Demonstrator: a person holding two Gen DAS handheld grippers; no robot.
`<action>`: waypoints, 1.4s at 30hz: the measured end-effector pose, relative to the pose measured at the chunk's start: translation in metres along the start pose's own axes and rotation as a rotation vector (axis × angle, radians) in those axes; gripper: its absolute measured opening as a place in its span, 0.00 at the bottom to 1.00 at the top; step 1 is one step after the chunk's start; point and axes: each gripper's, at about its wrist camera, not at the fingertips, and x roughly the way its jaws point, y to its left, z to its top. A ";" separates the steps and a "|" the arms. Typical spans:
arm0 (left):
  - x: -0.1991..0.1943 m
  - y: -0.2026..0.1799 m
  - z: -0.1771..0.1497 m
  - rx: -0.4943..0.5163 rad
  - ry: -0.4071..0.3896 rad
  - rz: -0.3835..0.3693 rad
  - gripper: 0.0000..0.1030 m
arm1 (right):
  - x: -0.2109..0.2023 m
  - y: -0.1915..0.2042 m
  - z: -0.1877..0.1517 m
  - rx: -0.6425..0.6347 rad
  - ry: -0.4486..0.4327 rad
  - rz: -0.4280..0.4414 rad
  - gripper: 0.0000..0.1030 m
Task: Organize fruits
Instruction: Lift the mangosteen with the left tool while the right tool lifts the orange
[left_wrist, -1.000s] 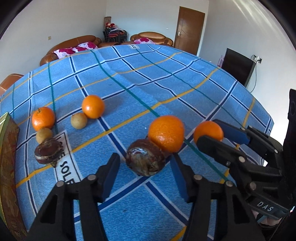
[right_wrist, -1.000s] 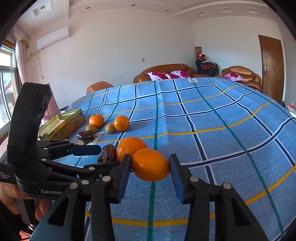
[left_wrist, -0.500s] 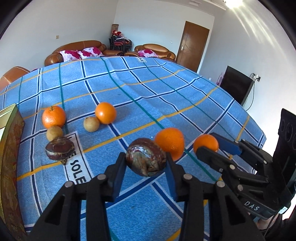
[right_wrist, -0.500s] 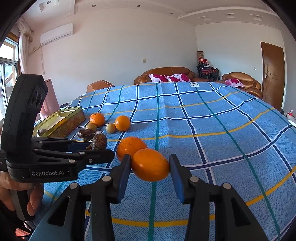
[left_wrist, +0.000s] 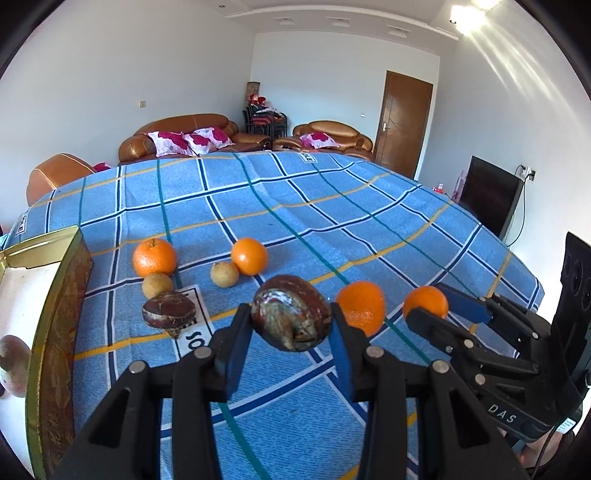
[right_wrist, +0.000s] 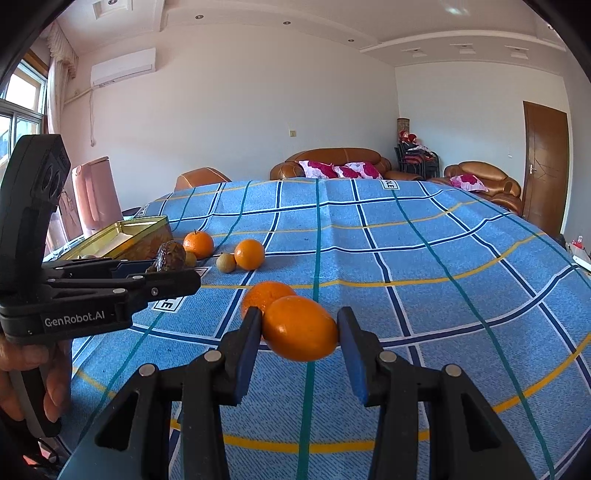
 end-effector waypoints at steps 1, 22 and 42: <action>-0.001 0.001 0.000 -0.002 -0.006 0.003 0.41 | -0.001 0.001 0.000 -0.004 -0.005 -0.001 0.43; -0.033 0.004 -0.006 -0.012 -0.147 0.068 0.41 | -0.010 0.008 -0.003 -0.049 -0.082 -0.009 0.43; -0.041 0.008 -0.022 -0.020 -0.142 0.093 0.41 | -0.026 0.013 -0.007 -0.090 -0.180 -0.016 0.43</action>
